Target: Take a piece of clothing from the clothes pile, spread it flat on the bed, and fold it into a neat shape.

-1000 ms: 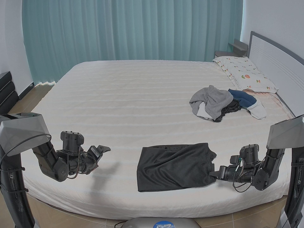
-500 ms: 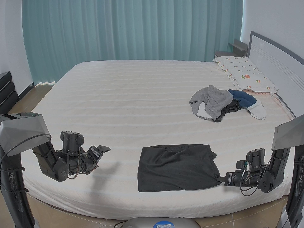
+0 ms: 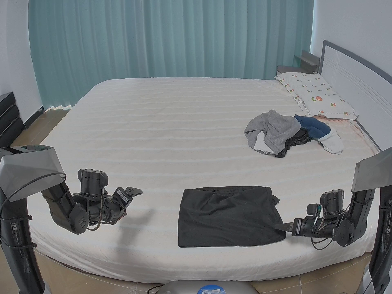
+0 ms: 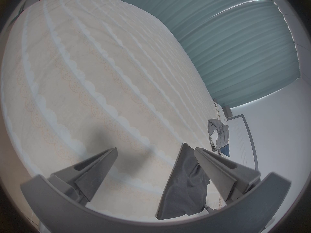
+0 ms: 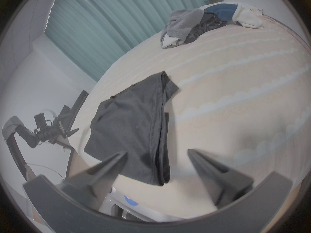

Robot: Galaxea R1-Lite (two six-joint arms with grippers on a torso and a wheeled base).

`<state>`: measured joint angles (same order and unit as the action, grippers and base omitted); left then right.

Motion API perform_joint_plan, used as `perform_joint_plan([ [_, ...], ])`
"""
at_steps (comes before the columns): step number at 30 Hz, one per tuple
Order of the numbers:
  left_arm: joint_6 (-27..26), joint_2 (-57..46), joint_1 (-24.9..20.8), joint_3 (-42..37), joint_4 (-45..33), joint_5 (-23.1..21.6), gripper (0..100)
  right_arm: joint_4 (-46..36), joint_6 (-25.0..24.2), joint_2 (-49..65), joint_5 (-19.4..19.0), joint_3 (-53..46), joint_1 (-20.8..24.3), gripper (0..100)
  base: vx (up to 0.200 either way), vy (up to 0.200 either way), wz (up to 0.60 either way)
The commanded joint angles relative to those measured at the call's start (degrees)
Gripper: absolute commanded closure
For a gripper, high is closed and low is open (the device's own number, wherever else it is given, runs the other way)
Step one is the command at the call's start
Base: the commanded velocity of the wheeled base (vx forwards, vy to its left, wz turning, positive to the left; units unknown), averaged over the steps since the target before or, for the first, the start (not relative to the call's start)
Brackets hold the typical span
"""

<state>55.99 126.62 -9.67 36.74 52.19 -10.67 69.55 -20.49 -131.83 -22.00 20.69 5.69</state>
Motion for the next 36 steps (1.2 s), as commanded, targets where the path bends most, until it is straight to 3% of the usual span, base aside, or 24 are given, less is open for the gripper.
perform_joint_plan([
  [1, -0.01, -0.06, 0.09, -0.09, -0.07, 0.12, 0, 0.77, -8.25, -0.09, 0.65, 5.77, 0.55, 0, 0.200, 0.000, 0.00],
  [5, -0.09, 0.03, 0.09, -0.09, 0.02, 0.12, 0, 0.77, -14.58, -2.82, 1.44, 12.10, 0.64, 0, 0.200, 0.000, 0.00],
  [9, -0.18, 0.20, 0.00, -0.18, 0.02, 0.12, 0, 0.24, -17.74, -7.13, 2.49, 18.42, 1.34, 0, 0.000, 0.000, 0.00],
  [19, -0.18, 0.29, 0.00, -0.18, 0.11, 0.21, 0, 0.68, -22.49, -9.32, 2.93, 22.55, 2.83, 0, 0.000, 0.000, 0.00],
  [31, -0.18, 0.29, 0.00, -0.18, 0.11, 0.21, 0, 1.03, -22.93, -10.11, 3.20, 24.14, 3.45, 0, 0.000, 0.000, 0.00],
  [36, -0.18, 0.29, 0.00, -0.18, 0.11, 0.30, 0, 3.14, -22.93, -10.11, 6.97, 25.02, 3.27, 0, 0.000, 0.000, 0.00],
])
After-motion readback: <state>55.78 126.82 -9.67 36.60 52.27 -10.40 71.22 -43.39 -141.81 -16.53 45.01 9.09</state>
